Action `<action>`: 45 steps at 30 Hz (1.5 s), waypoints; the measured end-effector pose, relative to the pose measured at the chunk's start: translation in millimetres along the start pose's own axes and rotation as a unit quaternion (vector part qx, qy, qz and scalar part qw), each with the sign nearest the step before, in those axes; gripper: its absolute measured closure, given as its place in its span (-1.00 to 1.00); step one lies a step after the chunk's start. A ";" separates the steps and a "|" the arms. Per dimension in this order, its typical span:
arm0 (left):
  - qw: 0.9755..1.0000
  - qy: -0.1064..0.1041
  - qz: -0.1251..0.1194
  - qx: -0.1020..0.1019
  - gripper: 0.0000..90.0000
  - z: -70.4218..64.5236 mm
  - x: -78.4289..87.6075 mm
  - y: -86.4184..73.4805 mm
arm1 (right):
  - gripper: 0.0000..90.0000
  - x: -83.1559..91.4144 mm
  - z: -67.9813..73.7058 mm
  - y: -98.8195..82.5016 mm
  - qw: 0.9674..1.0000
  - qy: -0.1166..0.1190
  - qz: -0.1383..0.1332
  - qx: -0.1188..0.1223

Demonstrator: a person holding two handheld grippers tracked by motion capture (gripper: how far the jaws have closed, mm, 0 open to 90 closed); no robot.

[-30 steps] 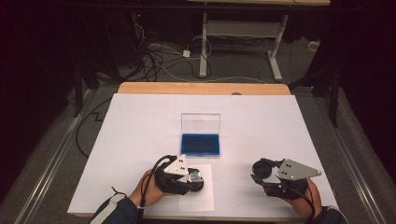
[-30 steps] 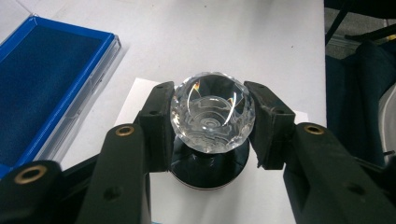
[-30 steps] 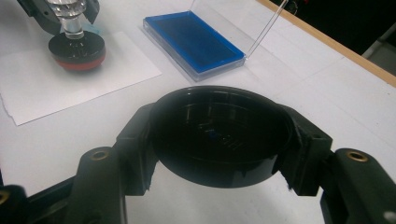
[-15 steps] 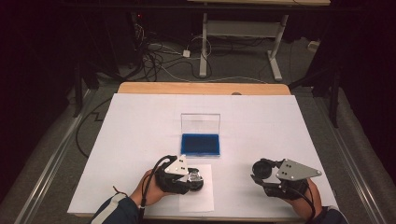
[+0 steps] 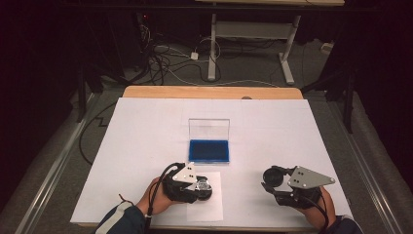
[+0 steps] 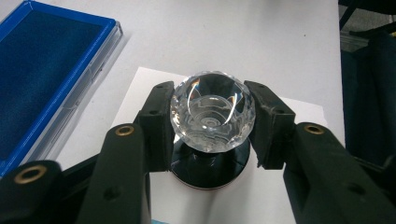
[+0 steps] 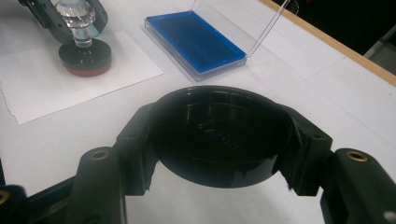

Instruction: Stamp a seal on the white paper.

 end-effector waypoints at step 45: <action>1.000 0.004 -0.001 0.006 0.20 -0.4 -1.1 0.1 | -0.14 -1.9 0.9 -2.0 1.000 -0.001 0.007 0.001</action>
Point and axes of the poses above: each handheld gripper's, and its own axes: x roughly backward along the jaws, y roughly out of its top, z roughly to its left, the point moved 10 cm from there along -x, roughly forward along the jaws, and after that the axes turned 14 degrees about -x, right-handed, at the moved point
